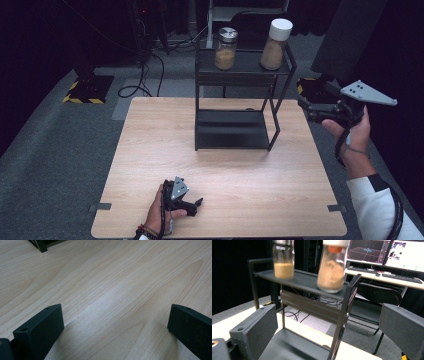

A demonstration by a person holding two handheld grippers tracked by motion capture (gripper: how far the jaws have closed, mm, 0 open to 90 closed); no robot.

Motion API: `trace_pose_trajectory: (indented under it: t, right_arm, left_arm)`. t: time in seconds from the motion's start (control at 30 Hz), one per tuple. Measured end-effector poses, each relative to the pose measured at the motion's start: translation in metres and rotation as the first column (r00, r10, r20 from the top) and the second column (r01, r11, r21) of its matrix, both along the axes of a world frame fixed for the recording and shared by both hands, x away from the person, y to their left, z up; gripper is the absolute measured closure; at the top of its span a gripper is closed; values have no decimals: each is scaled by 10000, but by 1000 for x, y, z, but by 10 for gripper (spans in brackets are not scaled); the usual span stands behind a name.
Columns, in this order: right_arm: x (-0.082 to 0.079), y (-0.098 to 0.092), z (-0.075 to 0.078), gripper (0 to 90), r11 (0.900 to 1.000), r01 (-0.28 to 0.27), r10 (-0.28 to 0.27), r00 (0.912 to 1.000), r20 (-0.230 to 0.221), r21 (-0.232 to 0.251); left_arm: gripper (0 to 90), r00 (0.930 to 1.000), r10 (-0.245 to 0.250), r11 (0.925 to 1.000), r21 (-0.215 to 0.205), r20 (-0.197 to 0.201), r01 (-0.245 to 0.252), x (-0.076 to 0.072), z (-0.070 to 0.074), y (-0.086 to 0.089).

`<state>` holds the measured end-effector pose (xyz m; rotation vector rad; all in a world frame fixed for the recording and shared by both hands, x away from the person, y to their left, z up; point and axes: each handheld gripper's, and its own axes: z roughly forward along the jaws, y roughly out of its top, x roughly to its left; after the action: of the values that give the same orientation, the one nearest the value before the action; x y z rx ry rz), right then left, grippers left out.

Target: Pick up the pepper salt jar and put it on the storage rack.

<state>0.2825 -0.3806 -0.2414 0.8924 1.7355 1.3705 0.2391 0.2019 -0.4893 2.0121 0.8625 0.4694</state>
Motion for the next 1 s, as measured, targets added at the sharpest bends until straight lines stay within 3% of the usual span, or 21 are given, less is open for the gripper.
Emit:
trace_pose_trajectory:
  t: [0.7, 1.0]
  right_arm:
    - [-38, -10, -69, 18, 9987, -391, 383, 9989, -256, -318]
    - [-51, -16, -103, 18, 9988, -284, 253, 9969, -740, -403]
  left_arm:
    - [4, 10000, 8, 10000, -15, 0, -8, 0, 0, 0]
    - [4, 10000, 9, 10000, -19, 1, -9, 0, 0, 0]
